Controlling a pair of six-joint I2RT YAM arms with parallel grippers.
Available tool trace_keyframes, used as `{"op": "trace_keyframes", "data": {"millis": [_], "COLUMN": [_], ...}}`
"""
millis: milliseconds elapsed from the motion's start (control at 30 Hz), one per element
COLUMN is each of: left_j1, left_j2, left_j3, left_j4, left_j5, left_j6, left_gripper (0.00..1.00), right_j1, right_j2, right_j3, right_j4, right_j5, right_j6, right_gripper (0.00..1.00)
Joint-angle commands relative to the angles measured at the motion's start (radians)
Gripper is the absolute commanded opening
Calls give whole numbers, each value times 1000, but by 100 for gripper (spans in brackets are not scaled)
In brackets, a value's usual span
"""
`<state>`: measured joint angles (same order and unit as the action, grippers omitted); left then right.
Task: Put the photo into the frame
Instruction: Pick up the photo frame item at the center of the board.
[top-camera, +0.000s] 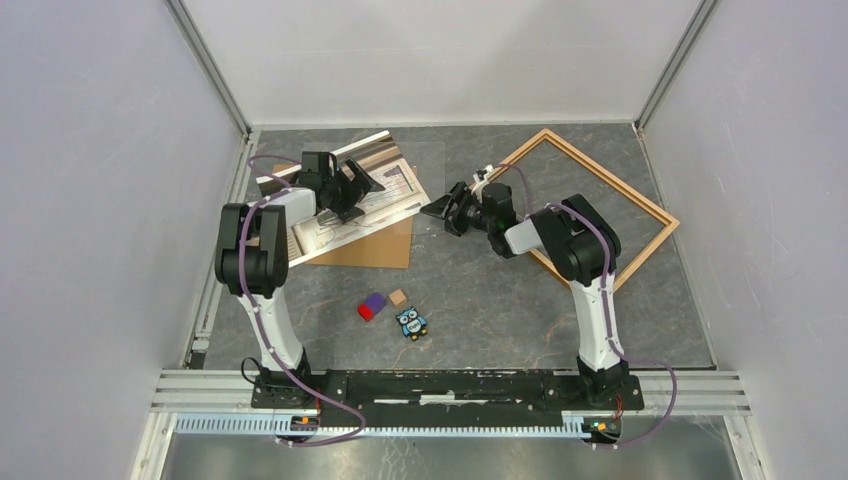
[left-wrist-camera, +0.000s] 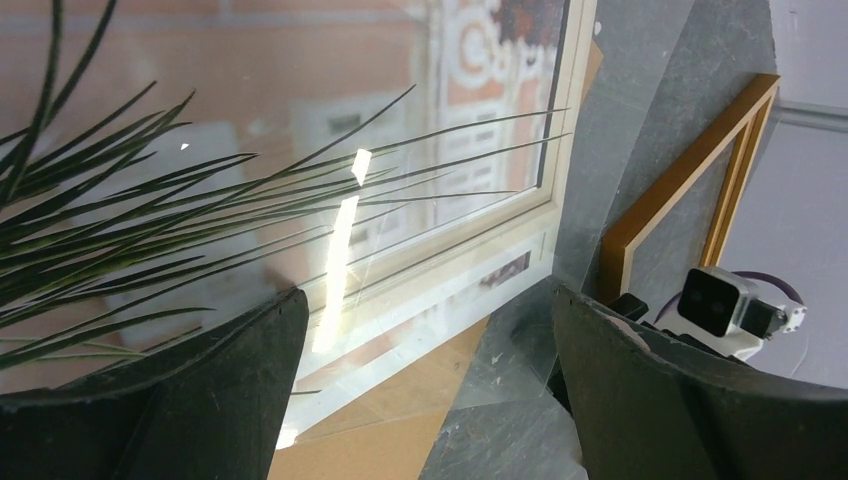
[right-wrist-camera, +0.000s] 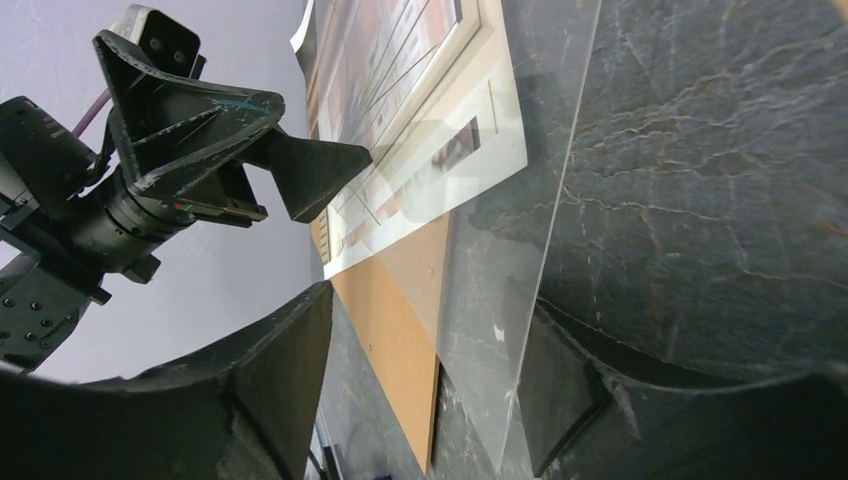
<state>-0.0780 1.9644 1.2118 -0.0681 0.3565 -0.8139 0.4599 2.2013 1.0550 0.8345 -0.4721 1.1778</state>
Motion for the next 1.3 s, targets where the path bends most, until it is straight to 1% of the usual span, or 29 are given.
{"op": "trace_keyframes", "data": {"millis": [0, 100, 167, 267, 300, 367, 400, 433, 567, 733, 800, 867, 967, 1100, 1200, 1267], "left_j1": [-1, 0, -1, -2, -2, -3, -7, -8, -24, -64, -87, -111, -145, -232, -292, -326], "left_j2": [70, 65, 53, 11, -15, -69, -105, -136, -295, -418, -443, -472, -526, -597, -631, -642], "left_j3": [-32, -25, -16, -8, -8, -18, -26, -35, -56, -22, -18, -28, -27, -21, -19, 0], "left_j4": [-64, -72, -80, -79, -75, -51, -33, -16, 33, 54, 64, 113, 128, 77, 0, -99], "left_j5": [18, 18, 17, 36, 47, 95, 118, 136, 176, 270, 304, 322, 341, 309, 286, 246], "left_j6": [3, 16, 25, 43, 45, 41, 29, 15, 2, 6, -22, -52, -69, -8, 73, 159], "left_gripper": [100, 100, 100, 100, 100, 100, 100, 100, 100, 100, 100, 100, 100, 100, 100, 100], "right_j1": [23, 20, 22, 21, 23, 31, 38, 43, 51, 17, -25, -74, -157, -281, -372, -422], "right_j2": [33, 42, 39, 7, -14, -62, -93, -119, -237, -384, -434, -483, -567, -677, -746, -781], "right_j3": [65, 103, 106, 98, 99, 95, 101, 106, 101, 75, 20, -52, -152, -260, -336, -370], "right_j4": [28, -33, -52, -79, -105, -145, -192, -238, -372, -517, -525, -515, -495, -494, -511, -520], "right_j5": [71, 88, 96, 98, 95, 90, 100, 118, 172, 256, 263, 265, 300, 309, 318, 303], "right_j6": [-2, -40, -55, -84, -97, -127, -161, -187, -273, -311, -279, -244, -237, -248, -257, -257], "right_gripper": [66, 60, 50, 30, 22, 11, 3, 0, 0, 0, 0, 0, 0, 0, 0, 0]}}
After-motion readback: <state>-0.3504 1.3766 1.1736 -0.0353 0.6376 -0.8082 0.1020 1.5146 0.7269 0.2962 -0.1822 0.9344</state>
